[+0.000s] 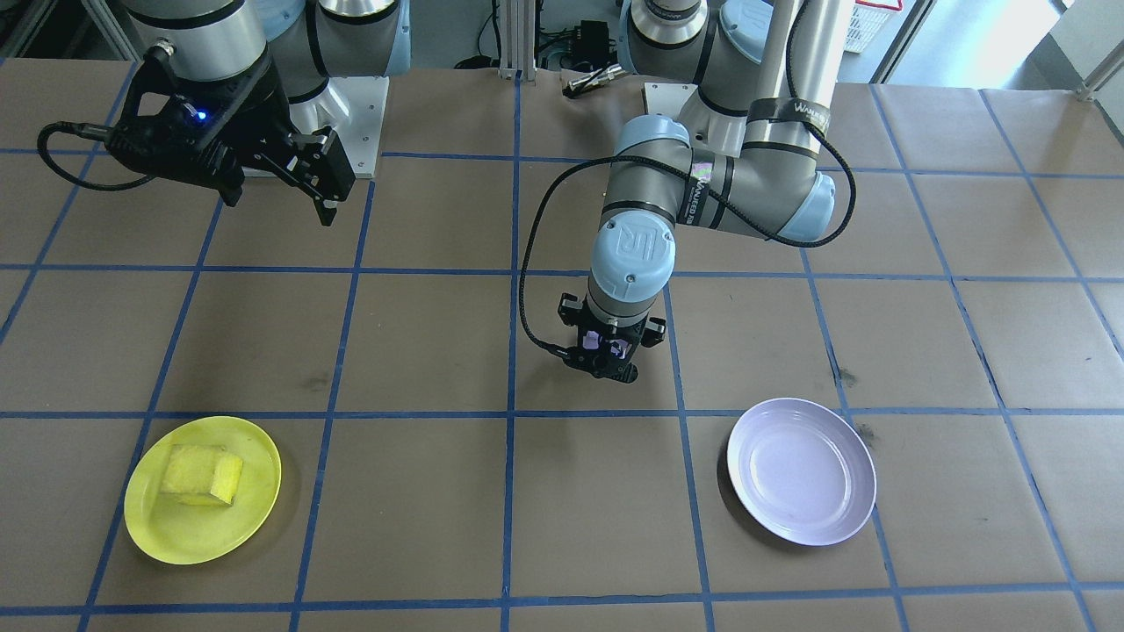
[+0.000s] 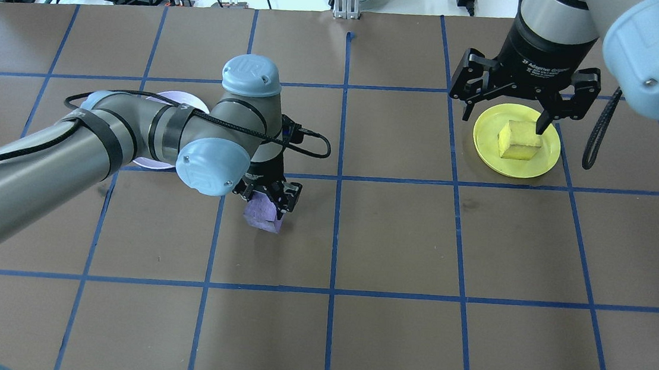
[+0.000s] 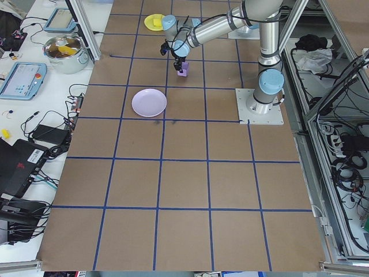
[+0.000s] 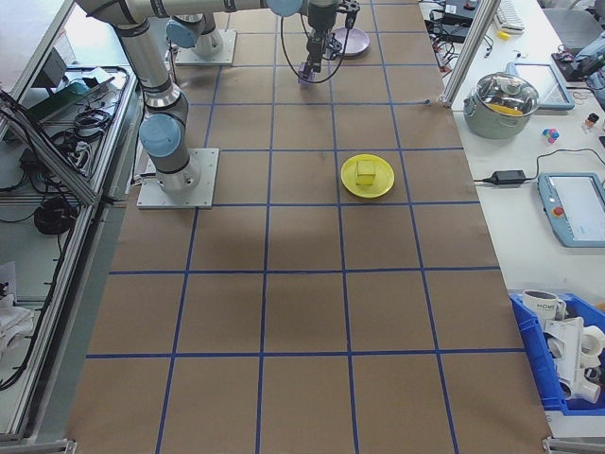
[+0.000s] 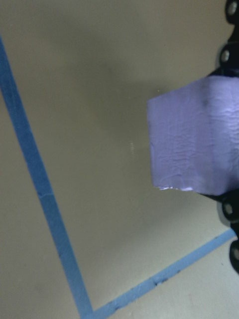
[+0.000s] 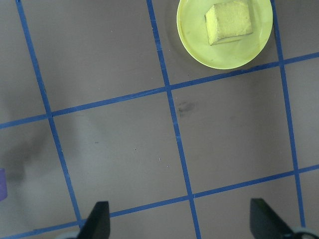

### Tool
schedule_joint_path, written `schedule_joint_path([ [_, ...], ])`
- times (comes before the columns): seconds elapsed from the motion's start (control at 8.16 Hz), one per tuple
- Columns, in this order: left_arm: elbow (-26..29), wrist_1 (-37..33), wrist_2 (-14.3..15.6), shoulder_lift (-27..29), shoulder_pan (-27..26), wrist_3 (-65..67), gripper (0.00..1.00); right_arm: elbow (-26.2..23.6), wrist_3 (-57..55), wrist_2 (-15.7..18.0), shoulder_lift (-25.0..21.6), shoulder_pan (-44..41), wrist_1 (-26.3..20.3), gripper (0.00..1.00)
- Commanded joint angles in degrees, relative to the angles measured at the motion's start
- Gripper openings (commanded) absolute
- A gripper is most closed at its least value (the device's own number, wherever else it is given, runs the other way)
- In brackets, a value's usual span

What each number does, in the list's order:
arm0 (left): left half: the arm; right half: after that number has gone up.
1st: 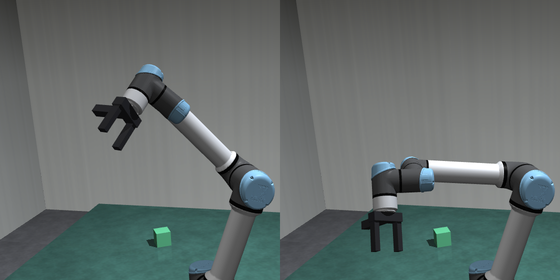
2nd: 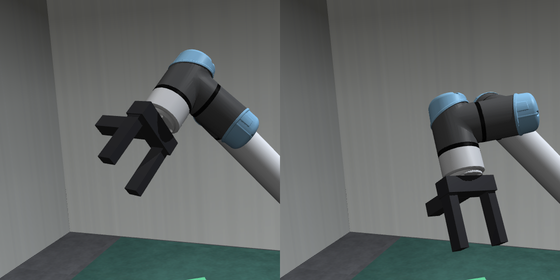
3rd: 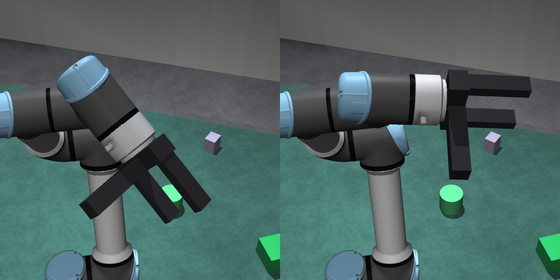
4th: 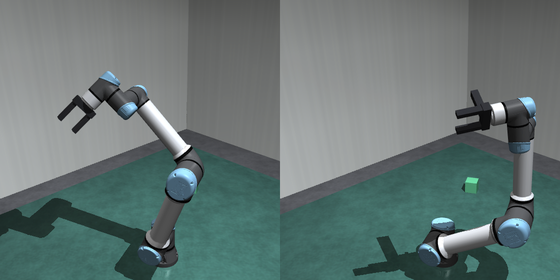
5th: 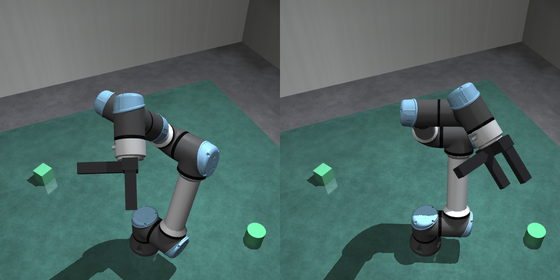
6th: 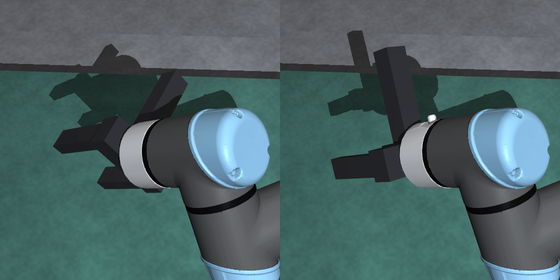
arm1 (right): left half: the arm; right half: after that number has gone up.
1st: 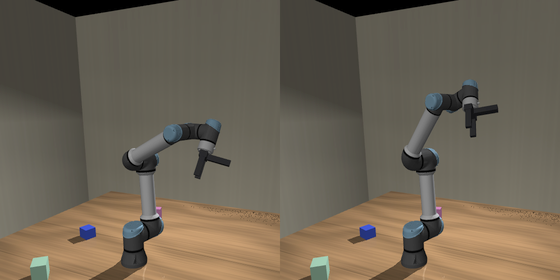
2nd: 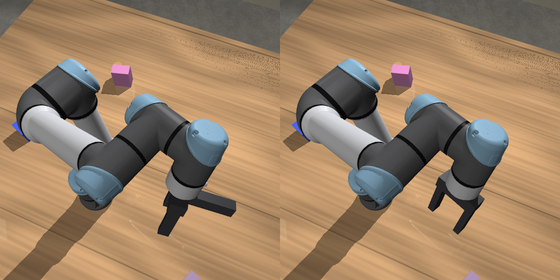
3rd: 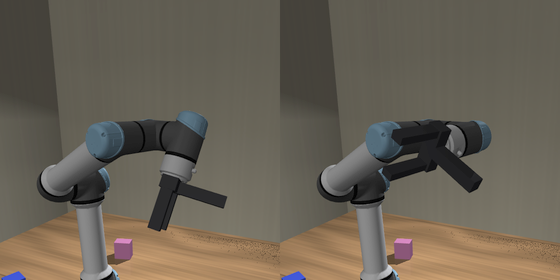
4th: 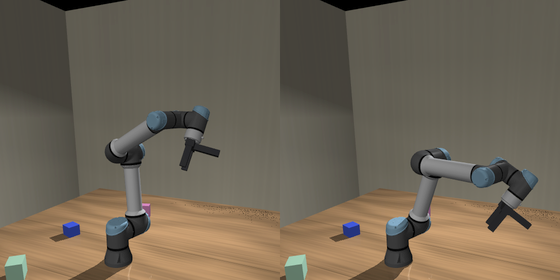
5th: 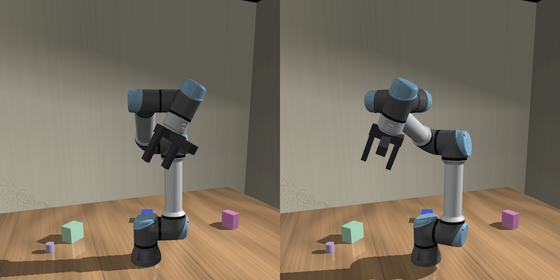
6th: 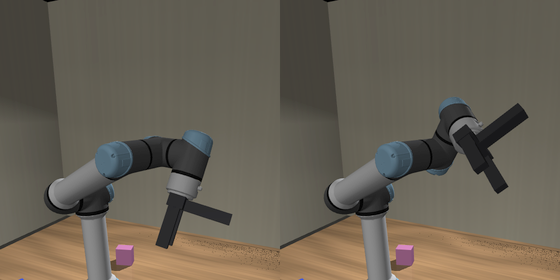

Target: Sort blocks by color into plates

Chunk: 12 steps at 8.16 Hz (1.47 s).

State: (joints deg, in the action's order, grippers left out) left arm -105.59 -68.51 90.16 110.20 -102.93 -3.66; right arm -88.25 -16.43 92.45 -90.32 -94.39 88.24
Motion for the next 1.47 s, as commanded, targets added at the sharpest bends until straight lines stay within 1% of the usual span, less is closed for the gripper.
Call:
schedule_joint_path([
  [0.0, 9.73, -10.19, 1.85, -3.85, 4.72, -0.99, 0.00, 0.01, -0.36, -0.08, -0.21, 0.00, -0.09, 1.00],
  [0.12, 14.40, -12.32, 3.00, -3.42, 8.24, -6.13, 0.00, 0.01, -0.62, -0.08, -0.21, 0.00, 0.00, 1.00],
  [0.25, 16.62, -12.26, 3.09, -2.89, 11.58, -12.45, 0.00, 0.01, -0.62, 0.01, -0.21, 0.00, -0.09, 1.00],
  [0.49, 17.87, -11.12, 2.83, -1.40, 18.44, -18.55, 0.00, -0.08, -0.62, -0.08, -0.21, 0.00, -0.09, 1.00],
  [0.61, 17.78, -7.98, 2.57, -0.17, 20.90, -21.71, 0.00, -0.08, -0.62, -0.17, -0.21, 0.00, -0.09, 1.00],
  [0.74, 17.87, -7.52, 2.65, 1.06, 21.89, -22.35, 0.00, -0.08, -0.36, -0.17, -0.39, 0.00, -0.35, 1.00],
  [0.86, 17.78, -4.55, 2.83, 2.63, 22.07, -22.44, 0.00, -0.08, -0.36, -0.17, -0.39, 0.00, -0.27, 1.00],
  [1.1, 17.87, -2.77, 2.74, 6.15, 23.12, -24.63, 0.00, -0.08, -0.19, -0.17, -0.47, 0.00, -0.35, 1.00],
  [1.23, 17.78, -1.55, 2.92, 7.30, 23.13, -24.99, 0.11, -0.08, -0.27, -0.17, -0.47, 0.00, -0.35, 1.00],
  [1.35, 17.87, -0.92, 2.92, 9.14, 23.21, -26.38, 0.27, -0.08, -0.19, -0.08, -0.47, 0.00, -0.35, 1.00],
])
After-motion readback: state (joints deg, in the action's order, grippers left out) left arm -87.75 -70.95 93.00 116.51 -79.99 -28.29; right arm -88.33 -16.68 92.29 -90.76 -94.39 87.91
